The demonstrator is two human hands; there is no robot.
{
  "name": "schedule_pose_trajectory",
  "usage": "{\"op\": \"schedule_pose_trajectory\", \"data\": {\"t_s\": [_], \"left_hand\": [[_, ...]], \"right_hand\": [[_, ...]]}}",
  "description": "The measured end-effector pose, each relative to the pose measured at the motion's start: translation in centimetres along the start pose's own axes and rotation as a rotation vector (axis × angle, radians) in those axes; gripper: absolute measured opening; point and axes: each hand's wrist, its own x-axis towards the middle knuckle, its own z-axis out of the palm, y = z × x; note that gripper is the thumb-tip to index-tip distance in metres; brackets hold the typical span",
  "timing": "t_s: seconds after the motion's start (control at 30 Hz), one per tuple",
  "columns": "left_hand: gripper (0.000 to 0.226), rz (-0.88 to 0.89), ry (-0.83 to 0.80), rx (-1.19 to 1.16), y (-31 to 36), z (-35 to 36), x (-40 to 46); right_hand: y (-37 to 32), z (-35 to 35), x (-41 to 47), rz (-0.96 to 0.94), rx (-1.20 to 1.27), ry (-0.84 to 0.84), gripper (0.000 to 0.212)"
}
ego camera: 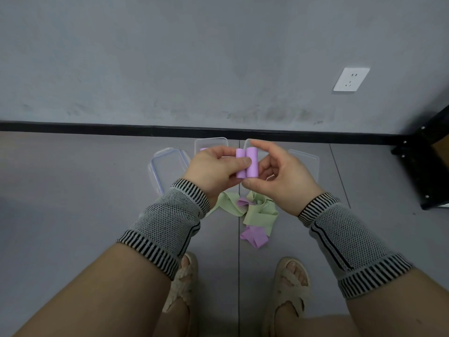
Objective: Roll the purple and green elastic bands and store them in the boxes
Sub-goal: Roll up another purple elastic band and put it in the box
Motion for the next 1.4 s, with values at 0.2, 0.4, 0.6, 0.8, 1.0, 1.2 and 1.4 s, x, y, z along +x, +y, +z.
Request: {"op": "schedule_pose_trajectory", "data": {"t_s": [0.2, 0.4, 0.6, 0.8, 1.0, 1.2, 1.4], "left_hand": [[0.024, -0.023, -0.017, 0.066, 0.0, -0.1, 0.0], [0.015, 0.012, 0.057, 0.228, 0.1, -0.1, 0.0], [0.019, 0.026, 0.08, 0.121, 0.3, -0.3, 0.1], [0.018, 0.039, 0.09, 0.046, 0.3, -0.2, 0.1], [0.011, -0.004, 0.03, 0.047, 0.2, -0.2, 0.0], [0.006, -0.022, 0.058, 0.045, 0.4, -0.4, 0.0], [0.01, -0.024, 0.043, 0.009, 0.6, -0.6, 0.0]], "right_hand": [[0.1, -0.2, -0.1, 0.018, 0.012, -0.015, 0.053], [-0.5, -0.2, -0.3, 0.016, -0.039, -0.047, 0.056], [-0.4, -0.1, -0.2, 0.086, 0.105, -0.014, 0.066], [-0.4, 0.0, 0.1, 0.228, 0.419, 0.09, 0.009], [-0.1, -0.3, 0.2, 0.217, 0.42, 0.129, 0.014], [0.3, -0.8, 0.3, 0.166, 0.387, 0.126, 0.02], [0.4, -0.8, 0.3, 0.123, 0.359, 0.146, 0.019]]}}
